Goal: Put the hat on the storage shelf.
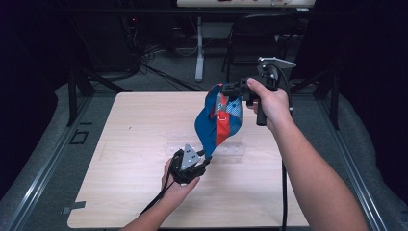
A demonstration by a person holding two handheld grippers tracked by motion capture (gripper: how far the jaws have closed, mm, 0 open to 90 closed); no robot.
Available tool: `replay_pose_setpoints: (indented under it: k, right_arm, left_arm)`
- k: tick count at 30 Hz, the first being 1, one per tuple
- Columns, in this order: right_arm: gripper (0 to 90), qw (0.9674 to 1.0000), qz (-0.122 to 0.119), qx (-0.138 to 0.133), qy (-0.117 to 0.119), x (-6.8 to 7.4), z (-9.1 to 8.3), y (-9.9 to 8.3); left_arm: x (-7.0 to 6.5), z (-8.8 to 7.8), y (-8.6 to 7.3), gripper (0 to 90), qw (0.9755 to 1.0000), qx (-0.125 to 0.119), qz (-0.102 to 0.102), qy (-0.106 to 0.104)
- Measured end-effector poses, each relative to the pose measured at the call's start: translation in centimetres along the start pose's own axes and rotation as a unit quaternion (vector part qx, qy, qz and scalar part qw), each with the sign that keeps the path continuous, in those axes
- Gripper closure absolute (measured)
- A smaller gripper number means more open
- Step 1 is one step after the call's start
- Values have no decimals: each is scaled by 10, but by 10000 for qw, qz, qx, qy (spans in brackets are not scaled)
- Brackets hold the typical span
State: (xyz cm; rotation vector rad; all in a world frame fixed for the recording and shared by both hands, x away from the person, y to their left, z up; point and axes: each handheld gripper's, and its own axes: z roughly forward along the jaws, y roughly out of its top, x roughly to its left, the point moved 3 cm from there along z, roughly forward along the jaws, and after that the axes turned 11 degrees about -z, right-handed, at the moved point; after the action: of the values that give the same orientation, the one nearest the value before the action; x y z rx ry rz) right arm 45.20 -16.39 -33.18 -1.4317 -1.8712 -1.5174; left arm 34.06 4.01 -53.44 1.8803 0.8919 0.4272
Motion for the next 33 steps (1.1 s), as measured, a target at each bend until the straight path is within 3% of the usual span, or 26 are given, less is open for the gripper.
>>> replay_pose_setpoints:
  k: [5,17,24,33]
  right_arm:
    - [782,10000,-5,9,-46,-1,0,0]
    - [781,10000,-8,20,-22,1,1,0]
    - [782,10000,-9,33,-48,-1,3,-1]
    - [782,9999,18,58,-88,-5,7,-2]
  left_arm:
    - [9,0,-2,840,9998,117,-140,80]
    - [19,-8,-2,875,9999,35,-60,74]
    - [27,-11,-2,876,9997,-18,-228,-65]
    - [34,-7,-5,875,9992,126,-370,-112]
